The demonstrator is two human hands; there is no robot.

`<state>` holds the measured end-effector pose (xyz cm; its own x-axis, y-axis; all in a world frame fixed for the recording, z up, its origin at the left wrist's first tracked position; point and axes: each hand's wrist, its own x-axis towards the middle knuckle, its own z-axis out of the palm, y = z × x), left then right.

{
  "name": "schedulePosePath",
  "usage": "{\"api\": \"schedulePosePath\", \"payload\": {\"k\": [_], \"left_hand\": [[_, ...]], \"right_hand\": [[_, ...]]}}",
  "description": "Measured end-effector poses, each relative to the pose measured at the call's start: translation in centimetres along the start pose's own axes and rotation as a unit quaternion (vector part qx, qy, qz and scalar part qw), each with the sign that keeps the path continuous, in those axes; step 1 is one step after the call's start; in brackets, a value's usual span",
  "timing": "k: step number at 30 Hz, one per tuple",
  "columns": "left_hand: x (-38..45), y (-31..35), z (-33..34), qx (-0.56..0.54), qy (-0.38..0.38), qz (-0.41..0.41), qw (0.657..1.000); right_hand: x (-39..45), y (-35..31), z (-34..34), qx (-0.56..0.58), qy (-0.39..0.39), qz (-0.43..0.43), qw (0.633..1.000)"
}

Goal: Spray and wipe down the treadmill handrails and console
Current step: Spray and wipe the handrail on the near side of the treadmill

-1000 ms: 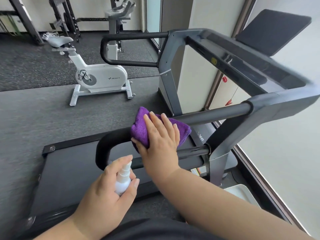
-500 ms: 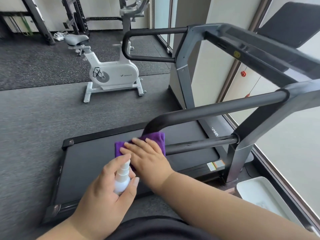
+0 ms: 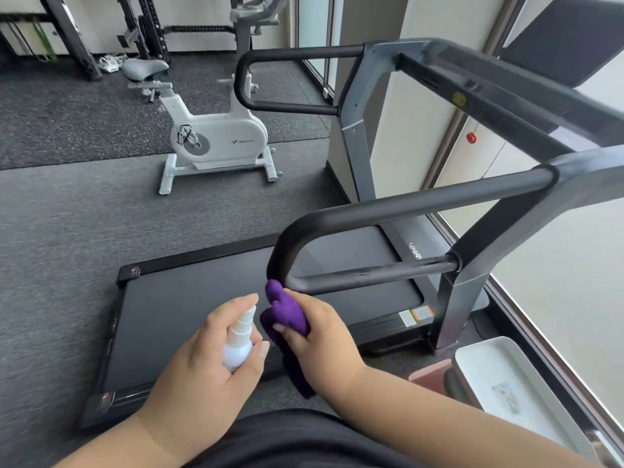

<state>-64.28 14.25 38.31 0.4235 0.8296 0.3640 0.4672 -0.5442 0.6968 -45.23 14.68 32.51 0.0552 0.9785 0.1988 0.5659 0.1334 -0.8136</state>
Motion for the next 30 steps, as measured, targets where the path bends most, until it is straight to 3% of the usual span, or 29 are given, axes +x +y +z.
{"api": "schedulePosePath", "payload": {"k": [5, 10, 16, 19, 22, 27, 30], "left_hand": [[1.5, 1.2, 3.3, 0.025, -0.051, -0.007, 0.998], [4.3, 3.3, 8.1, 0.032, -0.111, -0.012, 0.993], [7.9, 7.1, 14.0, 0.030, -0.135, -0.012, 0.990], [9.1, 8.1, 16.3, 0.020, -0.131, -0.032, 0.991], [9.6, 8.9, 17.6, 0.030, -0.120, -0.052, 0.991], [9.4, 9.7, 18.7, 0.052, -0.099, -0.101, 0.989], [9.2, 10.0, 18.7, 0.063, -0.078, -0.132, 0.986]], "right_hand": [[-1.6, 1.1, -4.0, 0.135, 0.042, 0.069, 0.988], [-2.2, 4.8, -9.0, 0.152, 0.064, 0.096, 0.982], [-0.4, 10.4, -18.3, 0.128, 0.196, 0.116, 0.965], [1.6, 13.5, -22.9, 0.076, 0.215, 0.088, 0.970], [4.2, 17.1, -26.3, -0.042, 0.191, 0.094, 0.976], [6.8, 21.3, -25.4, -0.207, 0.001, 0.037, 0.978], [6.8, 21.7, -23.5, -0.281, -0.049, 0.011, 0.958]]}}
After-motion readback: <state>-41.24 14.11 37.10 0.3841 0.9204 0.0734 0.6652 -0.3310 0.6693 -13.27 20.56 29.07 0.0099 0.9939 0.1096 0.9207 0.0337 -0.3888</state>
